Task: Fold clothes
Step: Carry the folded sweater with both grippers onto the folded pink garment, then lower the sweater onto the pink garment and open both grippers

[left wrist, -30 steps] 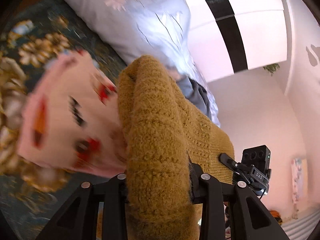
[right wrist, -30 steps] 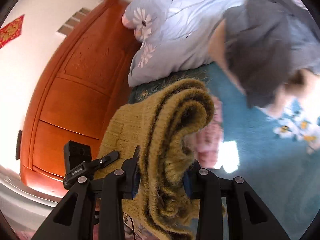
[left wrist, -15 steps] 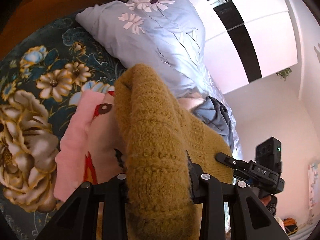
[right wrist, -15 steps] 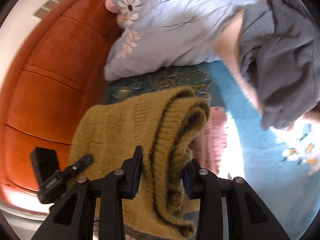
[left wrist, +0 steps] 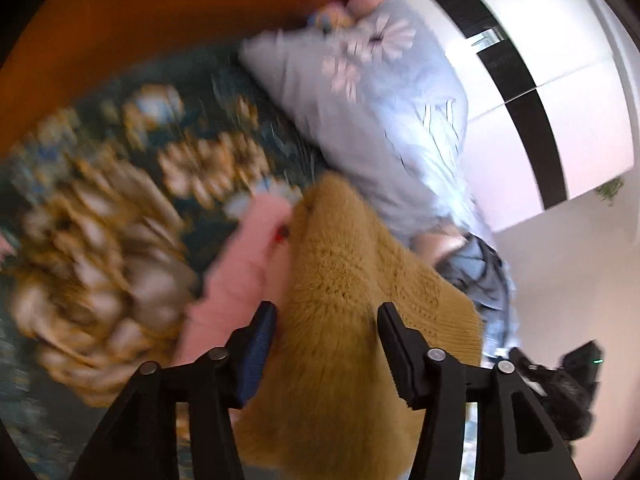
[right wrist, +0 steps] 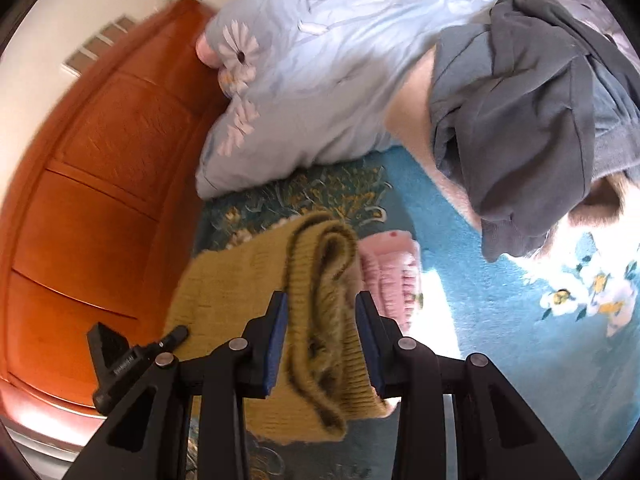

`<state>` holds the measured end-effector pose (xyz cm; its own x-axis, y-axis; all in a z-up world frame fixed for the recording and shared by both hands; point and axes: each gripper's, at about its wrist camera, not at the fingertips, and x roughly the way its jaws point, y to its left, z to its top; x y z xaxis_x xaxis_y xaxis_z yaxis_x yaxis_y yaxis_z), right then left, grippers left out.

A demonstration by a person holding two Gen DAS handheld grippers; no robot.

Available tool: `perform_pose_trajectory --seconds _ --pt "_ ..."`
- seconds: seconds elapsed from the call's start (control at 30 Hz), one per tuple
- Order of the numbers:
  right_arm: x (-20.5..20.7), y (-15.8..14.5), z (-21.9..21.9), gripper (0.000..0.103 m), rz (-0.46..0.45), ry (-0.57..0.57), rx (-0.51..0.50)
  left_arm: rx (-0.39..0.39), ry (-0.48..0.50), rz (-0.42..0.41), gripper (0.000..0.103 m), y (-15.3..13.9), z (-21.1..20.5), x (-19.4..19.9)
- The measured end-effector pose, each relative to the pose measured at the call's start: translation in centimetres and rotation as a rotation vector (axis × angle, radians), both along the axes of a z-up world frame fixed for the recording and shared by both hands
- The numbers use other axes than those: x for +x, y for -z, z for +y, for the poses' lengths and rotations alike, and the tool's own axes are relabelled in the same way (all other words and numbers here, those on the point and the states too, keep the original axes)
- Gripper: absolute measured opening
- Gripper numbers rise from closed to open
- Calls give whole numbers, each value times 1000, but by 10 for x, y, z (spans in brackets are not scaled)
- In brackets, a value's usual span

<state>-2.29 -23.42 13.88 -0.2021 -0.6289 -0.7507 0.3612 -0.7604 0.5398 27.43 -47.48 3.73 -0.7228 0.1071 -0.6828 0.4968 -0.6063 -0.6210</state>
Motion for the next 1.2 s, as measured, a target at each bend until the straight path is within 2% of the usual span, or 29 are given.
perform_pose_trajectory --seconds 0.1,0.23,0.27,0.37,0.43,0.5,0.57,0.73,0.83,0.97,1.0,1.03,1.07,1.17,1.2 --pt "15 -11 -6 37 56 -34 -7 -100 86 25 64 -20 24 -2" --pt "47 -17 -43 38 153 -196 53 -207 228 60 66 -41 60 -9" --pt "54 -16 -52 38 168 -241 63 -227 252 59 67 -43 67 -11" --pt "63 -8 -64 38 196 -279 75 -244 250 2 69 -30 74 -14" --pt "58 3 -61 39 213 -235 137 -231 234 -42 71 -14 73 -14" --pt "51 20 -55 39 166 -193 157 -211 225 -52 71 -4 70 -14" --pt "47 37 -49 39 98 -156 126 -188 219 -47 73 3 68 -14" --pt "39 54 -48 39 65 -104 137 -195 240 -33 76 15 72 -17" --pt "35 60 -48 39 48 -96 157 -243 245 -50 79 21 80 -21" --pt "44 52 -43 39 76 -108 142 -357 270 -85 92 22 102 -27" --pt "47 49 -41 45 88 -111 132 -380 273 -92 95 22 107 -28" --pt "51 45 -38 57 99 -104 112 -398 272 -98 97 22 111 -30" --pt "54 42 -33 60 111 -96 104 -410 268 -102 99 22 114 -31" --pt "64 34 -17 61 151 -71 93 -417 237 -101 102 18 120 -29" --pt "68 34 -11 64 164 -63 95 -412 225 -86 103 16 121 -27"
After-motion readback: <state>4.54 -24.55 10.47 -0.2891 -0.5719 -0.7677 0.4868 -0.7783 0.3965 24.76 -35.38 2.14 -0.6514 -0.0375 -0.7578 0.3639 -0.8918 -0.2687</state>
